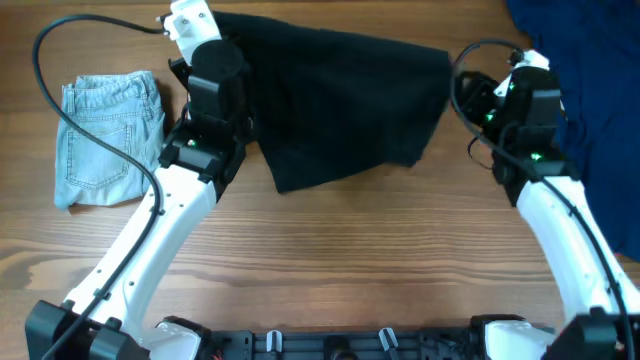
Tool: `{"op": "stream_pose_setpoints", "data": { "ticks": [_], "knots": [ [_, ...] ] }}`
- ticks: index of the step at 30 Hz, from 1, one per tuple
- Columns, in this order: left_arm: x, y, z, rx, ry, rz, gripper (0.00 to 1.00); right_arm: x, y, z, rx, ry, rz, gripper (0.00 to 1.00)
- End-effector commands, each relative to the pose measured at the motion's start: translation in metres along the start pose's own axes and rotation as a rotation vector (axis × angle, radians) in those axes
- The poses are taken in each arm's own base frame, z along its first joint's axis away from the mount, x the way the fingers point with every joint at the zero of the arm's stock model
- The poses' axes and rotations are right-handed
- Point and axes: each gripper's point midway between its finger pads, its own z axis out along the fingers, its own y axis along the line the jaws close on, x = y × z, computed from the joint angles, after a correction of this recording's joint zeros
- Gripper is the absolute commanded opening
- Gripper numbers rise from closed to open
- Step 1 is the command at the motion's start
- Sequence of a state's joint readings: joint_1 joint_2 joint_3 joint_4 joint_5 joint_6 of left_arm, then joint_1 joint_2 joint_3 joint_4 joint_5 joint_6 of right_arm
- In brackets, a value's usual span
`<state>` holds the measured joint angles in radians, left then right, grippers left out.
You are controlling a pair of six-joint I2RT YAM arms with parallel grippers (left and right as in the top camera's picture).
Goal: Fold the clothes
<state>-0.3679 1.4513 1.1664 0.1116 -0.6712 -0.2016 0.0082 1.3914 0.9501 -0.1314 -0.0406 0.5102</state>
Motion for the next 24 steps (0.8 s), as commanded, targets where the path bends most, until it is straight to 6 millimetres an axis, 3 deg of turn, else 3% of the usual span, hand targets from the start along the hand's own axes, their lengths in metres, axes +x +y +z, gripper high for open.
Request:
{"op": "stream_pose_setpoints", "data": {
  "ticks": [1, 4, 5, 7, 9, 11, 16, 18, 19, 21, 24],
  "knots": [
    [0.024, -0.004, 0.013, 0.003, 0.076, 0.064, 0.04, 0.041, 0.006, 0.009, -0.087, 0.184, -0.046, 1.00],
    [0.056, -0.004, 0.021, -0.004, 0.155, 0.122, 0.04, 0.091, 0.013, -0.002, -0.120, 0.374, -0.152, 1.00],
    [0.058, -0.004, 0.022, -0.006, 0.161, 0.126, 0.04, 0.113, 0.019, -0.011, -0.157, 0.460, -0.205, 1.00],
    [0.058, -0.004, 0.022, -0.005, 0.160, 0.126, 0.04, 0.140, 0.020, -0.015, -0.159, 0.545, -0.268, 0.99],
    [0.060, -0.003, 0.021, -0.008, 0.168, 0.133, 0.05, 0.157, 0.017, -0.003, -0.139, 0.568, -0.294, 0.94],
    [0.065, -0.001, 0.021, -0.013, 0.187, 0.148, 0.05, 0.174, 0.007, 0.023, -0.104, 0.584, -0.310, 0.86],
    [0.067, 0.000, 0.020, -0.015, 0.195, 0.154, 0.05, 0.189, 0.010, 0.060, -0.160, 0.569, -0.309, 0.68],
    [0.067, 0.000, 0.020, -0.015, 0.195, 0.154, 0.06, 0.188, 0.012, 0.065, -0.168, 0.551, -0.305, 0.57],
    [0.067, 0.000, 0.020, -0.015, 0.195, 0.153, 0.06, 0.184, 0.015, 0.067, -0.177, 0.530, -0.305, 0.47],
    [0.067, 0.000, 0.020, -0.015, 0.195, 0.153, 0.07, 0.180, 0.019, 0.069, -0.194, 0.513, -0.306, 0.41],
    [0.067, 0.000, 0.020, -0.015, 0.195, 0.154, 0.07, 0.182, 0.026, 0.067, -0.234, 0.523, -0.291, 0.17]
  ]
}}
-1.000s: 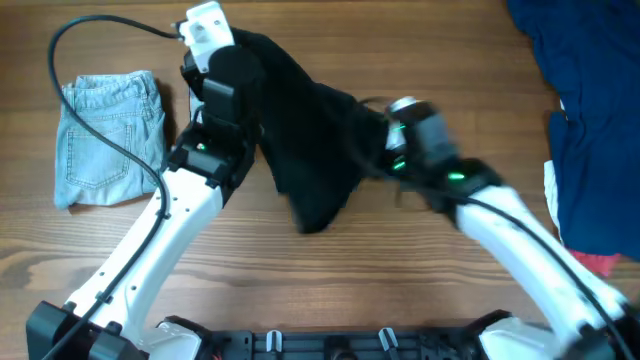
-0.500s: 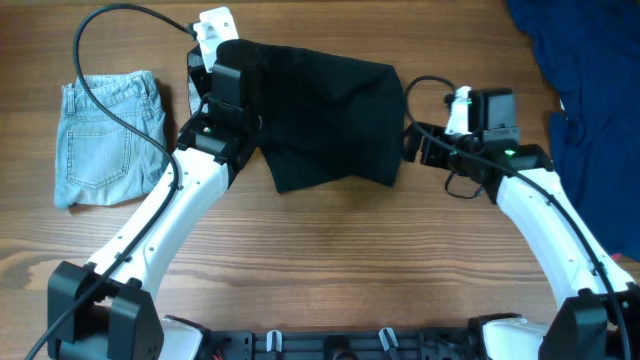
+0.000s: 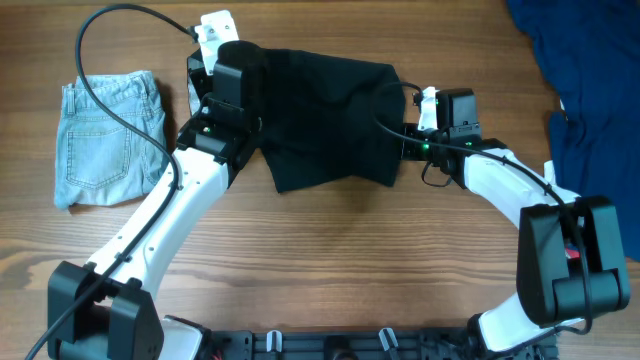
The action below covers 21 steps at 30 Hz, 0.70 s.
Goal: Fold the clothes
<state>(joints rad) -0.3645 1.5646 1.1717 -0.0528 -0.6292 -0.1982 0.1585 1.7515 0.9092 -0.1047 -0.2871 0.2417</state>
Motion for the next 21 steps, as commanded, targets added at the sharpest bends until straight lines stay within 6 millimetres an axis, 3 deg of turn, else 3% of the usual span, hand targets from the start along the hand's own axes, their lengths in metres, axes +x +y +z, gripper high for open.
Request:
{"op": "stream_pose_setpoints", "data": {
  "ticks": [1, 2, 3, 4, 6, 8, 12, 18, 21],
  "knots": [
    [-0.013, 0.001, -0.002, 0.005, -0.025, -0.014, 0.07, 0.006, 0.009, 0.005, -0.054, 0.023, 0.003, 0.16],
    [-0.013, 0.001, -0.002, 0.005, -0.025, -0.013, 0.07, 0.006, 0.009, 0.005, -0.053, 0.026, 0.004, 0.15],
    [-0.013, 0.001, -0.002, 0.005, -0.025, -0.013, 0.07, 0.010, 0.006, 0.005, -0.034, 0.037, 0.009, 0.29],
    [-0.013, 0.001, -0.002, 0.005, -0.025, -0.013, 0.07, 0.013, -0.002, 0.005, 0.007, 0.048, 0.033, 0.53],
    [-0.013, 0.001, -0.002, 0.005, -0.025, -0.013, 0.08, 0.020, -0.014, 0.005, 0.077, 0.068, 0.099, 0.59],
    [-0.013, 0.001, -0.002, 0.005, -0.024, -0.014, 0.07, 0.020, -0.014, 0.005, 0.077, 0.066, 0.119, 0.58],
    [-0.012, 0.001, -0.002, 0.004, -0.022, -0.012, 0.08, 0.012, 0.006, 0.007, -0.039, 0.048, 0.107, 0.45],
    [-0.012, 0.001, -0.002, 0.004, -0.021, -0.011, 0.08, 0.017, 0.005, 0.007, -0.037, 0.065, 0.114, 0.44],
    [-0.012, 0.001, -0.002, 0.004, -0.021, -0.011, 0.08, 0.017, 0.005, 0.007, -0.038, 0.064, 0.113, 0.17]
  ]
}}
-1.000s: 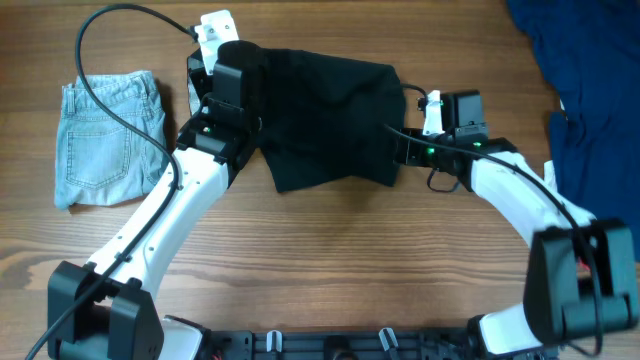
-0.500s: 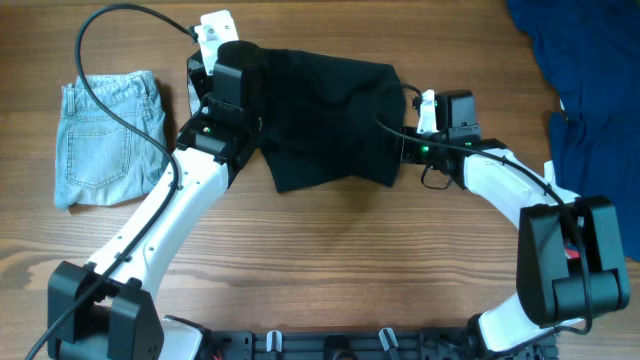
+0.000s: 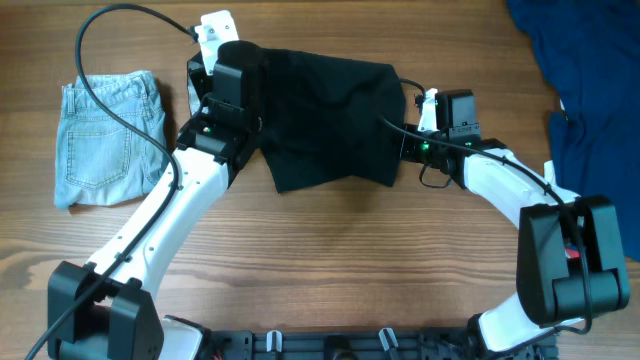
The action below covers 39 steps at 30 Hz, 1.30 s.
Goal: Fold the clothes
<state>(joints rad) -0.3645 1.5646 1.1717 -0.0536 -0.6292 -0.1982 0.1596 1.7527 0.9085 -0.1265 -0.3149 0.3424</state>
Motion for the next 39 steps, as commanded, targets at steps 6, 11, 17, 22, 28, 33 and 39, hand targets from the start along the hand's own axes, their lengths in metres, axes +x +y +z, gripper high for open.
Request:
{"op": "stream_pose_setpoints", "data": {
  "ticks": [6, 11, 17, 22, 28, 33, 39],
  "knots": [
    [-0.010, 0.002, -0.001, 0.001, -0.011, -0.003, 0.08, 0.007, 0.002, 0.006, -0.019, 0.024, 0.003, 0.04],
    [-0.030, 0.011, -0.021, 0.009, -0.044, -0.018, 0.04, -0.060, 0.039, -0.078, -0.064, -0.193, -0.046, 0.04],
    [-0.067, 0.027, -0.119, 0.261, -0.040, -0.091, 0.04, -0.092, 0.069, -0.284, 0.090, -0.586, -0.075, 0.04],
    [-0.106, 0.082, -0.238, 0.418, -0.187, -0.170, 0.04, -0.066, 0.071, -0.413, 0.176, -0.872, -0.050, 0.04],
    [-0.159, 0.147, -0.353, 0.536, -0.514, -0.346, 0.04, -0.043, 0.083, -0.553, 0.204, -1.213, 0.010, 0.04],
    [-0.156, 0.125, -0.320, 0.507, -0.433, -0.305, 0.04, -0.071, 0.083, -0.546, 0.272, -1.191, -0.016, 0.04],
    [-0.107, 0.032, -0.169, 0.393, -0.093, -0.141, 0.04, -0.148, 0.047, -0.369, 0.444, -0.730, -0.023, 0.04]
  ]
}}
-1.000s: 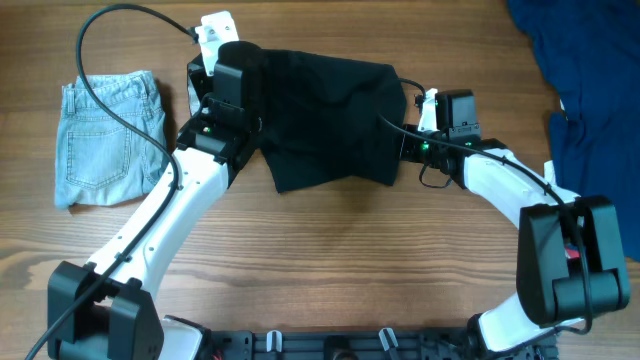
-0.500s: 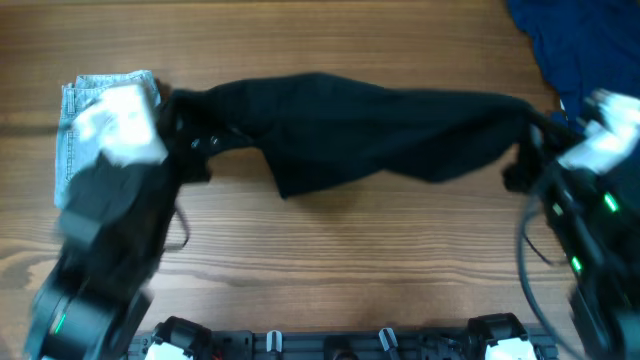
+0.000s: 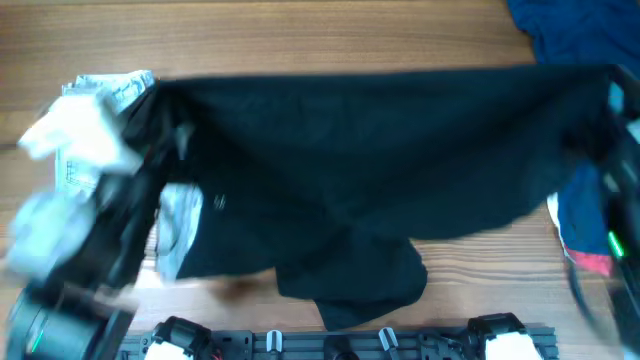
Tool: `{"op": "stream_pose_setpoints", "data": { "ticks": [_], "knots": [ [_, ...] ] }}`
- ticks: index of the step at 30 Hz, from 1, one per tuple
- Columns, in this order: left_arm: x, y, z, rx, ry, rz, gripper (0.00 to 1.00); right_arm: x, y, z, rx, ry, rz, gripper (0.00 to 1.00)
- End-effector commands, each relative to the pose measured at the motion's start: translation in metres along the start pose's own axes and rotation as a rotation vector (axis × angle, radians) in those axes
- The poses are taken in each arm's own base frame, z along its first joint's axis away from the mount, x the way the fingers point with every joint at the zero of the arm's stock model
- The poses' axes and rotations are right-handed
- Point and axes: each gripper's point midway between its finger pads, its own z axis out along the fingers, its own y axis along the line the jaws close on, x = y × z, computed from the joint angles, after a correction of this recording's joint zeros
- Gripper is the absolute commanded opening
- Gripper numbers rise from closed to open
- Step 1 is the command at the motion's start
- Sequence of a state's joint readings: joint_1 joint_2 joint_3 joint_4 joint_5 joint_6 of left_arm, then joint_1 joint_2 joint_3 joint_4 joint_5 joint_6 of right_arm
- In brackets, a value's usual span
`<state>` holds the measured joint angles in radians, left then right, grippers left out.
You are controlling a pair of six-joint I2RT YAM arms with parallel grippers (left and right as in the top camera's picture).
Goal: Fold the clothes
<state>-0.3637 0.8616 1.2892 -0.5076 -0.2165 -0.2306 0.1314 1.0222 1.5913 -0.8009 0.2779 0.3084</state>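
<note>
The black garment (image 3: 350, 160) is spread wide and raised off the table, taut along its top edge from left to right, with its lower part hanging toward the front edge. My left gripper (image 3: 160, 95) is at the garment's upper left corner and my right gripper (image 3: 615, 85) at its upper right corner. Both arms are blurred by motion. The fingers are hidden by cloth and blur, but the garment hangs stretched between them. The folded light-blue jeans (image 3: 105, 90) lie at the left, mostly covered by my left arm and the garment.
A dark blue cloth (image 3: 570, 30) lies at the back right corner and runs down the right edge, with a bit of red (image 3: 590, 262) below it. The wooden table (image 3: 300, 30) shows along the back and at the front right.
The black garment lay bunched in the middle of the table with both grippers at its sides. Now it is raised and pulled out wide, the grippers far apart at the left and right.
The garment first lay crumpled at the back, the left gripper on its left edge, the right arm off to its right. Then the right gripper was at its right edge, and both stayed there. Now the cloth hangs stretched between the two.
</note>
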Motion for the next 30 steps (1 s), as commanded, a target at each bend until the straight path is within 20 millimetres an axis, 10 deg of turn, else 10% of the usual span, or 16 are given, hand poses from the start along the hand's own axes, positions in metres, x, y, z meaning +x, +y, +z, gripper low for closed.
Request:
{"op": "stream_pose_setpoints", "data": {
  "ticks": [1, 4, 5, 7, 9, 14, 19, 24, 30],
  "knots": [
    [0.055, 0.012, 0.089, -0.119, 0.156, 0.033, 0.04, 0.072, -0.002, 0.098, 0.116, 0.259, -0.100, 0.04],
    [0.120, 0.038, 0.186, -0.198, 0.239, 0.046, 0.04, 0.160, 0.000, 0.200, 0.172, 0.450, -0.155, 0.04],
    [0.141, 0.051, 0.213, -0.222, 0.246, 0.044, 0.13, 0.180, -0.003, 0.227, 0.186, 0.466, -0.154, 0.21],
    [0.182, 0.088, 0.249, -0.287, 0.288, 0.040, 0.99, 0.204, -0.016, 0.252, 0.224, 0.496, -0.116, 0.68],
    [0.208, 0.110, 0.253, -0.305, 0.370, 0.031, 1.00, 0.202, -0.026, 0.254, 0.228, 0.499, -0.073, 0.79],
    [0.222, 0.145, 0.220, -0.387, 0.521, 0.015, 1.00, 0.213, -0.045, 0.210, 0.257, 0.659, -0.089, 0.80],
    [0.292, 0.153, 0.155, -0.439, 0.899, 0.023, 1.00, 0.306, -0.021, 0.117, 0.029, 1.211, -0.046, 0.83],
    [0.340, 0.140, 0.149, -0.309, 1.078, 0.011, 0.96, 0.383, -0.021, 0.075, -0.003, 1.426, 0.013, 0.83],
    [0.376, 0.148, 0.092, -0.402, 1.355, -0.025, 0.92, 0.454, -0.029, 0.040, 0.128, 1.501, -0.017, 0.87]
  ]
}}
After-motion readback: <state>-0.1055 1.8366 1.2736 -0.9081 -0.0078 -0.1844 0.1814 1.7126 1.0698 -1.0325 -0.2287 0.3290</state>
